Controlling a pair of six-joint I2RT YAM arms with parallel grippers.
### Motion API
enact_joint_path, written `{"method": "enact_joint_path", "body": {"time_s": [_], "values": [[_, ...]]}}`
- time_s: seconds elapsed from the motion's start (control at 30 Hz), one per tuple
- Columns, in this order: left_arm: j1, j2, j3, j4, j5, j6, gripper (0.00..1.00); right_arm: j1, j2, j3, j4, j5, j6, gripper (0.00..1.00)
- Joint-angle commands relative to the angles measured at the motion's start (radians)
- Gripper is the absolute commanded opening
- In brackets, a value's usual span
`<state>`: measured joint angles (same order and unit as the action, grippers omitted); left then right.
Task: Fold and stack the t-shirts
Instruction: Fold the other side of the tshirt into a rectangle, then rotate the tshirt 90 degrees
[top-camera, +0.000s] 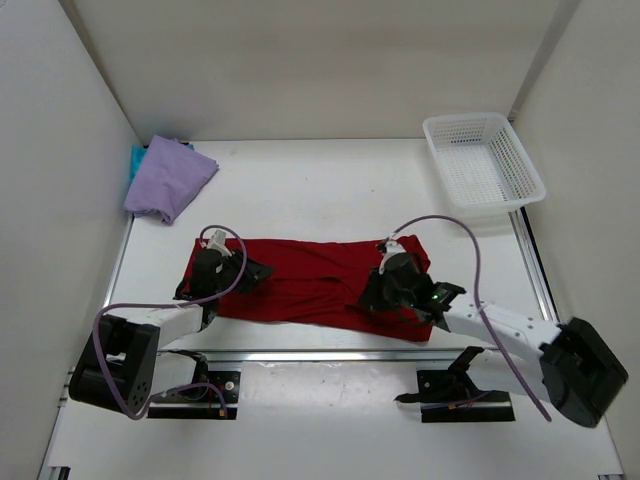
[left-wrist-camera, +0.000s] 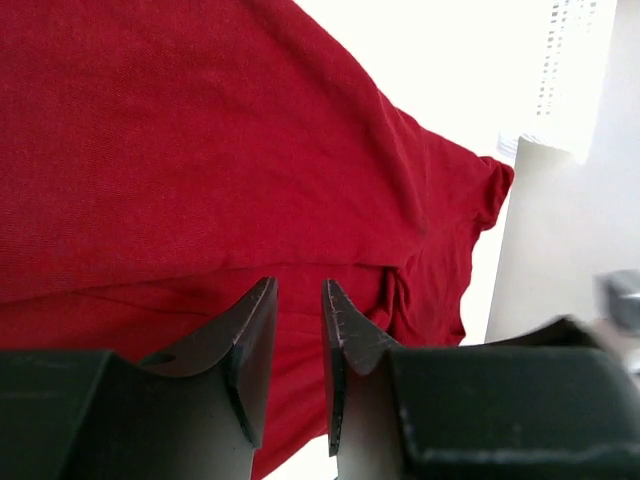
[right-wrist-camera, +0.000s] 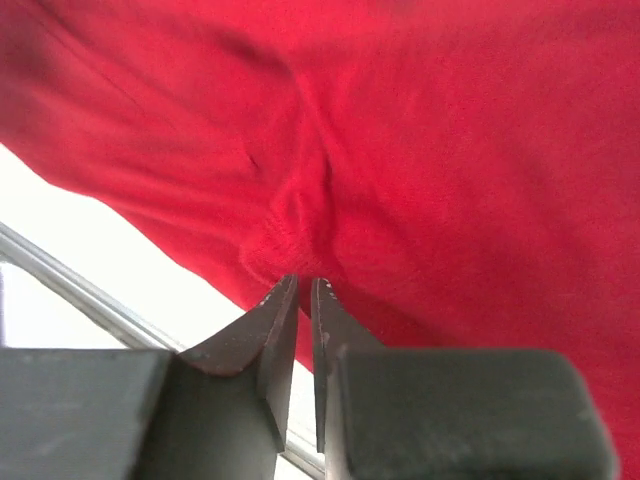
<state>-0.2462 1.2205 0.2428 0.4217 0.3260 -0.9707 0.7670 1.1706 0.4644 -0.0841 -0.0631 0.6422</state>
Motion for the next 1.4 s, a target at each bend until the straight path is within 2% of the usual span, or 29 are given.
{"method": "enact_joint_path", "body": {"time_s": [0.0,0.17,0.27,0.33,0.4,0.5,0.7,0.83,0.93,1.07,1.2,1.27,1.3,1.37], "values": [[-0.007,-0.035,0.027,-0.012,-0.001,0.032,0.35,-0.084,-0.173,0.034,-0.042,0.023,-0.045,0.10],[-0.053,-0.042,0.041,-0.032,-0.034,0.052,0.36,-0.299,-0.318,-0.108,-0.094,-0.001,-0.036,0.04],[-0.054,-0.019,0.039,-0.014,-0.005,0.043,0.35,-0.432,-0.386,-0.217,-0.102,-0.012,-0.007,0.00],[-0.047,-0.013,0.038,-0.009,-0.008,0.040,0.35,-0.477,-0.423,-0.259,-0.096,-0.088,-0.004,0.00],[-0.048,-0.013,0.032,-0.009,-0.013,0.040,0.35,-0.474,-0.446,-0.303,-0.095,-0.104,0.011,0.00],[-0.041,-0.003,0.038,0.005,0.001,0.032,0.35,-0.399,-0.457,-0.305,-0.137,-0.043,0.045,0.00],[-0.060,-0.024,0.065,-0.017,0.010,0.046,0.35,-0.419,-0.457,-0.173,-0.135,-0.055,-0.019,0.02],[-0.117,-0.016,0.150,-0.092,0.037,0.102,0.35,-0.355,-0.301,-0.054,-0.056,-0.021,-0.047,0.03],[-0.152,-0.004,0.208,-0.139,0.056,0.147,0.36,-0.290,-0.094,0.017,0.018,-0.010,-0.079,0.03],[-0.156,-0.004,0.225,-0.192,0.099,0.190,0.36,-0.317,0.175,0.109,0.121,-0.012,-0.102,0.02],[-0.157,-0.024,0.198,-0.210,0.133,0.198,0.38,-0.396,0.479,0.278,0.119,-0.113,-0.147,0.00],[-0.157,-0.029,0.187,-0.216,0.154,0.204,0.38,-0.419,0.619,0.473,0.086,-0.133,-0.183,0.00],[-0.151,-0.033,0.181,-0.228,0.162,0.207,0.38,-0.429,0.720,0.535,0.013,-0.147,-0.191,0.00],[-0.142,-0.059,0.165,-0.244,0.165,0.207,0.39,-0.439,0.875,0.865,-0.104,-0.191,-0.252,0.00]]}}
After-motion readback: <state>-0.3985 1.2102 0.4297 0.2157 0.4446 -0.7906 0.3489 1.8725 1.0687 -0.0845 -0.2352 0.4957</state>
